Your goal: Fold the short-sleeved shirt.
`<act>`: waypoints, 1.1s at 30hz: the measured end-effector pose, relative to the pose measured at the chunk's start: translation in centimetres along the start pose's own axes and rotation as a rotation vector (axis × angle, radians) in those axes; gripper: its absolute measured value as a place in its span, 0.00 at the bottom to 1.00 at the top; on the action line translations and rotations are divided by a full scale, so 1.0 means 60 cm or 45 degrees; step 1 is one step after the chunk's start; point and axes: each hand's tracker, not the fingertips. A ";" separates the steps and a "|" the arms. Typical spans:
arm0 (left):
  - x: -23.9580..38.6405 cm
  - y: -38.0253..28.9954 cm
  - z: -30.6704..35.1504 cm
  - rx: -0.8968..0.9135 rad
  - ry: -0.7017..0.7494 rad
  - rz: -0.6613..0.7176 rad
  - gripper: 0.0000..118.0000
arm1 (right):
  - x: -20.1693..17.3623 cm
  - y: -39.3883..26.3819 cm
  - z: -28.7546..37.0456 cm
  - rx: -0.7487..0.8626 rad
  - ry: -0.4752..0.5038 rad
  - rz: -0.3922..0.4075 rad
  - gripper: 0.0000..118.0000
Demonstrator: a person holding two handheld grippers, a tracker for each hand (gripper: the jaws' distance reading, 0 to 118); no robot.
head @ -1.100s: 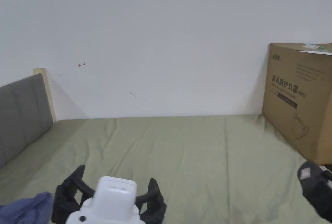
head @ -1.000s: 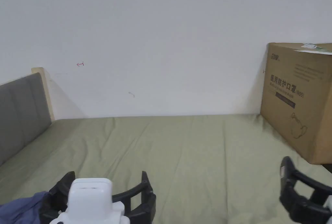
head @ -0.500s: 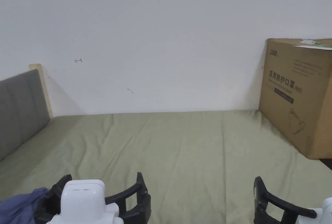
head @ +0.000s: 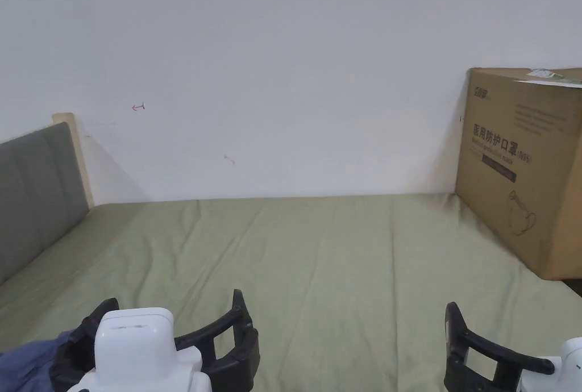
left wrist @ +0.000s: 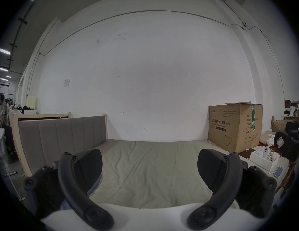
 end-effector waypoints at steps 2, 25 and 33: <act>0.005 -0.001 0.003 0.009 0.003 -0.022 0.94 | -0.003 0.003 0.003 0.000 0.015 0.007 1.00; -0.046 -0.016 0.012 -0.126 0.100 -0.059 0.00 | -0.015 -0.003 -0.038 -0.183 0.058 -0.050 0.00; -0.245 0.007 0.116 -0.105 0.567 -0.129 0.00 | -0.251 0.004 -0.075 -0.220 0.576 -0.090 0.00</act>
